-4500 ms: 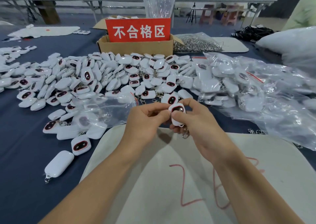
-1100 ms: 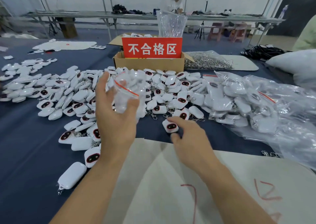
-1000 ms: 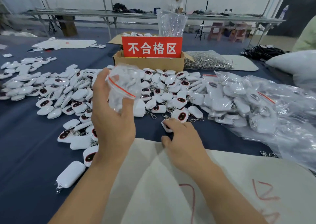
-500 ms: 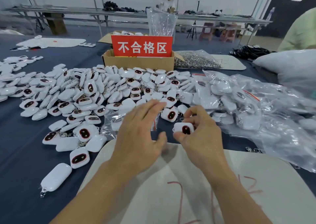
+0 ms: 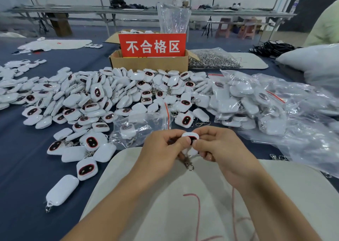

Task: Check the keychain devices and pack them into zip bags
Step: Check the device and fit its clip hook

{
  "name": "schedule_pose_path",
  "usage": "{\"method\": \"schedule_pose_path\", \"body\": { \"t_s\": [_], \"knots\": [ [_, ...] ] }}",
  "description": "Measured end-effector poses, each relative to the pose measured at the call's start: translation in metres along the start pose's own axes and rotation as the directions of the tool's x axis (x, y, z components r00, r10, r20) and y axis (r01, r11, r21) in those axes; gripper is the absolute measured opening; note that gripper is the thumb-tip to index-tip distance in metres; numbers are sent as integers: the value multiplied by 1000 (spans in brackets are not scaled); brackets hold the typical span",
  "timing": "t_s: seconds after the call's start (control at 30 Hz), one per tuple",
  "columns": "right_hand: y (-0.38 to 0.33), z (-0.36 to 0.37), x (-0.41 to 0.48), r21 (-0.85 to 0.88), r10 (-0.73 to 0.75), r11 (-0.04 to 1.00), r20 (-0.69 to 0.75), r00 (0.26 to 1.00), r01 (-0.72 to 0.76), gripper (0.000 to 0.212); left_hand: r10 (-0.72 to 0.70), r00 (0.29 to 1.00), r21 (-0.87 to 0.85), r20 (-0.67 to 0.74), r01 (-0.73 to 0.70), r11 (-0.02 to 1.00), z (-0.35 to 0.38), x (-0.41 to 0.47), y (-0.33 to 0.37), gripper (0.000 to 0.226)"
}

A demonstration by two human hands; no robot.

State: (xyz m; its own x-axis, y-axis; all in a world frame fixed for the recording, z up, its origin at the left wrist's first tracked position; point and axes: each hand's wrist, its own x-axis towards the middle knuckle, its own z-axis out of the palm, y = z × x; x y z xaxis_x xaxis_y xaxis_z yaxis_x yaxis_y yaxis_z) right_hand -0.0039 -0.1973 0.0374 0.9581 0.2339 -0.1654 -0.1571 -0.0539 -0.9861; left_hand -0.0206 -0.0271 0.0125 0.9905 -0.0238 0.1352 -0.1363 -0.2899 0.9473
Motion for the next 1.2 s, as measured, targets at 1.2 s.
{"method": "schedule_pose_path", "body": {
  "t_s": [1.2],
  "knots": [
    [6, 8, 2, -321, -164, 938, -71, 984, 134, 25, -76, 994, -166, -79, 62, 984, 2, -3, 7, 8]
  ]
}}
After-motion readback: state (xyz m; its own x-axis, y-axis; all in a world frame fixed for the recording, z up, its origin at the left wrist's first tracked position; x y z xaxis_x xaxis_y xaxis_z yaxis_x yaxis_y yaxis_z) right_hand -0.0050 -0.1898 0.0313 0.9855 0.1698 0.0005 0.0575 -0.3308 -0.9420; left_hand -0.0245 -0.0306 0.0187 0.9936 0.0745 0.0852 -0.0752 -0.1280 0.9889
